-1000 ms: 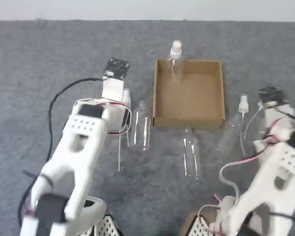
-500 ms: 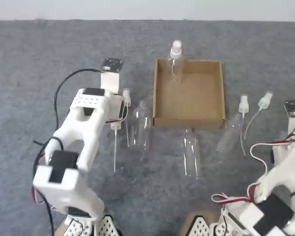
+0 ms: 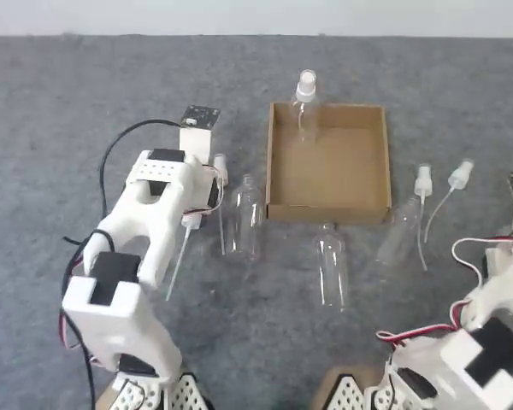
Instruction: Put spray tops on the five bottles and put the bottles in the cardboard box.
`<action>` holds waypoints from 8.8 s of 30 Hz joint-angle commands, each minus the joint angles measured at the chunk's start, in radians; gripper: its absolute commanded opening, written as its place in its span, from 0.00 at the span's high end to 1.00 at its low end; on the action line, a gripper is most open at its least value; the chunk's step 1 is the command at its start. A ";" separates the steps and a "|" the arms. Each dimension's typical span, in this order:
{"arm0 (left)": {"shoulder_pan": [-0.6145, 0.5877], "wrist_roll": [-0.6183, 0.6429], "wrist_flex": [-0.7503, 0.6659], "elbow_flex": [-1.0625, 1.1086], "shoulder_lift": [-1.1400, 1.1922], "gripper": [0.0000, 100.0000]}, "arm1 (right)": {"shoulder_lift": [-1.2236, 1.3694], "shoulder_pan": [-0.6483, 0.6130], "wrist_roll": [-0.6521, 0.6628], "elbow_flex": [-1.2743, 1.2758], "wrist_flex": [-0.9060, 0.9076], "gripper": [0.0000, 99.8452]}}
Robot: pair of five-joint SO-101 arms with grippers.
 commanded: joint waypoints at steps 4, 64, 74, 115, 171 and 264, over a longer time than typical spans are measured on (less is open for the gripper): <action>-0.002 -0.014 0.112 0.001 -0.356 0.99 | 0.025 0.012 0.009 -0.055 -0.015 0.79; 0.066 -0.012 -0.057 0.582 -1.080 0.99 | -0.219 -0.541 -0.457 -0.574 0.570 0.96; 0.005 -0.012 -0.063 0.567 -1.082 0.99 | -0.613 -1.020 -0.612 -0.169 0.435 0.96; 0.015 0.480 -0.273 0.352 -1.528 0.99 | -0.888 -1.600 -0.666 0.486 -0.271 0.96; 0.178 0.471 -0.381 0.615 -1.536 0.99 | -0.888 -1.600 -0.664 0.522 -0.265 0.96; 0.018 0.094 0.028 0.585 -1.565 0.83 | -0.888 -1.465 -0.664 0.569 -0.595 0.99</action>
